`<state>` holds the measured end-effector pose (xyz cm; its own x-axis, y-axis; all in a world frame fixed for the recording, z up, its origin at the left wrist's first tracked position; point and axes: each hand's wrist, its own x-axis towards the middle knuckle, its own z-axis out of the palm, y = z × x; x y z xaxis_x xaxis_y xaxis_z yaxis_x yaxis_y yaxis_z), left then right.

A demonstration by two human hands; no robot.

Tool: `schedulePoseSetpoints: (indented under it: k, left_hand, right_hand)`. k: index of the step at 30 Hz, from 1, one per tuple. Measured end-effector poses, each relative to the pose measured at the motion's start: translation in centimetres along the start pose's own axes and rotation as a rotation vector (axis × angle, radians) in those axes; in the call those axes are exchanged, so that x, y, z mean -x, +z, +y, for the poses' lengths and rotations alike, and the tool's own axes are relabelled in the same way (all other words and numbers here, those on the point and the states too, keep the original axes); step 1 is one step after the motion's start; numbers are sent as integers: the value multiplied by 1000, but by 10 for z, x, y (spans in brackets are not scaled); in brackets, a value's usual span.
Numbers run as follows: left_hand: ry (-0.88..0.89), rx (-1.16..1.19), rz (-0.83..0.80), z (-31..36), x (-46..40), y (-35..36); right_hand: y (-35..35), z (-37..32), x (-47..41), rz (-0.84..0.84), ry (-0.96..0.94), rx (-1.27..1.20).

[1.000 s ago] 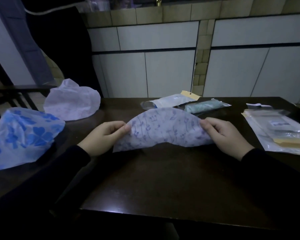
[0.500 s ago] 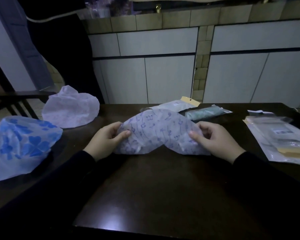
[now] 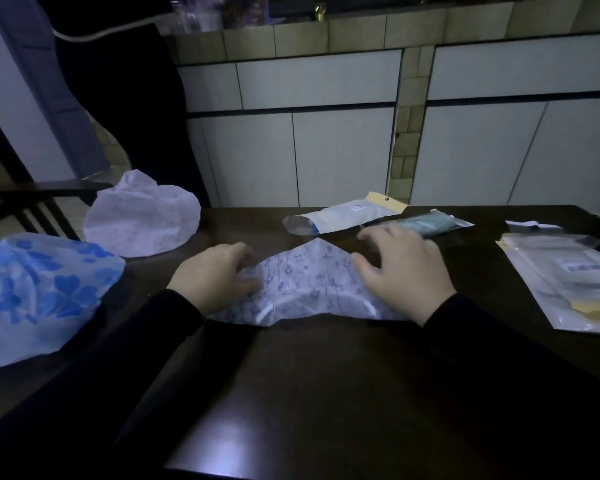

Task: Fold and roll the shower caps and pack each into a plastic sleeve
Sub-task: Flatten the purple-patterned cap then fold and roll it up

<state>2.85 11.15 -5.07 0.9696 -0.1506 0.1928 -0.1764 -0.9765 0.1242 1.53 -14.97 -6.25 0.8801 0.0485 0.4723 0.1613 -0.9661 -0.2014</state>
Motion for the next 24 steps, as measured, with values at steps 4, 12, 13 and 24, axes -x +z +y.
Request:
schedulePoseSetpoints:
  k: [4,12,13,24]
  left_hand:
    - [116,60,212,18,4,8]
    - [-11,124,-92,19,-9,38]
    - [-12,132,-114,16,-11,39]
    - [-14,381,68,4,-21,42]
  right_hand:
    - [6,-16,5,-61,-197,-70]
    - [27,-5,8,-451,-51,2]
    - [27,-5,9,-458,-41,33]
    - [23,-13,3,-439,-260,-10]
